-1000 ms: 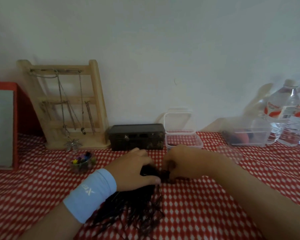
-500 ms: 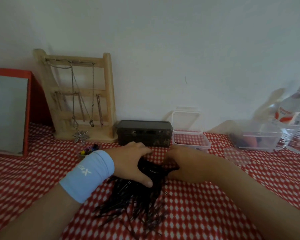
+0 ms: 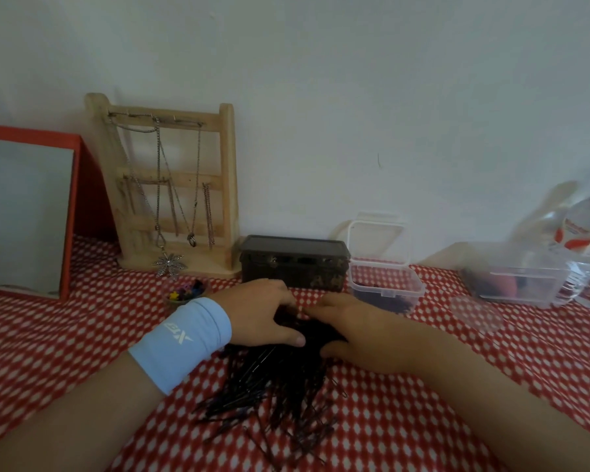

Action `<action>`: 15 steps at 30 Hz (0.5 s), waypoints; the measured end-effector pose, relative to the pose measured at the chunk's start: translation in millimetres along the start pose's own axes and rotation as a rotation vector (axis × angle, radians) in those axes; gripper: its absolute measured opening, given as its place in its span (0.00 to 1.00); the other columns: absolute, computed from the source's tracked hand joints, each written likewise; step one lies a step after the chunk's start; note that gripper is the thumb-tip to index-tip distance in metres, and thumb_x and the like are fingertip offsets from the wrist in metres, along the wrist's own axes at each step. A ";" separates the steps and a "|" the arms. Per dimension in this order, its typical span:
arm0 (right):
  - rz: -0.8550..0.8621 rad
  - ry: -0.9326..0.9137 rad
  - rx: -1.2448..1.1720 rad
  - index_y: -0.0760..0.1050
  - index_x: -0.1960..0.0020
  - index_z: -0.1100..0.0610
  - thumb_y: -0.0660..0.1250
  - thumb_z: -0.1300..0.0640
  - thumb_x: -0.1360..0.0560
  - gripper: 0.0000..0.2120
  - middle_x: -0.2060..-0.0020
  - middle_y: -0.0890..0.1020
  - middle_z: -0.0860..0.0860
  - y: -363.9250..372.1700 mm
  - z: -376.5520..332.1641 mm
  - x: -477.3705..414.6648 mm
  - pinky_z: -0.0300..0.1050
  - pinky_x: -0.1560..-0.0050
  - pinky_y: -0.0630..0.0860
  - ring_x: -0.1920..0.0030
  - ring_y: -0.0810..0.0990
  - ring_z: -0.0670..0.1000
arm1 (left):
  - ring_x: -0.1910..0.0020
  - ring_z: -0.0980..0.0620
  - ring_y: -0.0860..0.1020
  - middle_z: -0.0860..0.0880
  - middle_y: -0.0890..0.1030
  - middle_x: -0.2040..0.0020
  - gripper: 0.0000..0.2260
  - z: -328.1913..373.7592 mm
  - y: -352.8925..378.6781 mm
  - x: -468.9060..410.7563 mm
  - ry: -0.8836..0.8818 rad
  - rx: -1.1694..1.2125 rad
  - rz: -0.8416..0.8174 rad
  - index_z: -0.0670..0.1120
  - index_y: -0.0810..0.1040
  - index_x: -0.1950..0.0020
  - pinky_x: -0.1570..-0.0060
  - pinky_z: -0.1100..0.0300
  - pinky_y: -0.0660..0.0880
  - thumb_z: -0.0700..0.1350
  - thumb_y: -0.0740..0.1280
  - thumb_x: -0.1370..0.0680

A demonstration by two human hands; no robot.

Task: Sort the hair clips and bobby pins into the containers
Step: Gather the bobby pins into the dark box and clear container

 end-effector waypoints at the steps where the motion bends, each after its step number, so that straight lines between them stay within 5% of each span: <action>1: 0.011 -0.012 0.029 0.61 0.21 0.47 0.65 0.50 0.19 0.29 0.28 0.67 0.47 3.3 -1.4 -0.8 0.41 0.29 0.60 0.30 0.64 0.47 | 0.42 0.55 0.71 0.55 0.72 0.42 0.28 -0.2 0.5 0.8 0.006 0.008 0.009 0.52 0.76 0.35 0.39 0.55 0.71 0.68 0.66 0.28; 7: 0.060 -0.030 0.077 0.73 0.28 0.48 0.65 0.58 0.20 0.21 0.32 0.74 0.48 -0.2 6.2 -5.2 0.46 0.29 0.64 0.33 0.69 0.49 | 0.45 0.61 0.69 0.59 0.73 0.46 0.22 -3.0 6.2 7.9 0.060 0.103 0.114 0.56 0.78 0.41 0.41 0.60 0.70 0.68 0.64 0.27; 12: 0.068 -0.034 0.076 0.64 0.23 0.49 0.65 0.53 0.20 0.26 0.33 0.70 0.48 7.1 -2.9 -2.5 0.45 0.30 0.66 0.34 0.67 0.48 | 0.50 0.65 0.70 0.61 0.75 0.52 0.15 -3.9 11.6 7.5 0.109 0.199 0.222 0.55 0.81 0.46 0.50 0.70 0.66 0.62 0.68 0.26; 15: 0.117 -0.052 0.127 0.65 0.24 0.48 0.66 0.60 0.21 0.27 0.34 0.72 0.48 12.4 -2.8 -5.4 0.45 0.33 0.70 0.35 0.71 0.49 | 0.51 0.65 0.73 0.62 0.77 0.53 0.15 -5.7 9.1 10.1 0.097 0.268 0.293 0.54 0.81 0.47 0.53 0.72 0.67 0.62 0.67 0.27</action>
Point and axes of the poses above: each hand's wrist, its own x-axis away from the middle knuckle, its own y-axis out of the palm, z = x × y, the point moved 6 cm from there along -x, towards the middle knuckle
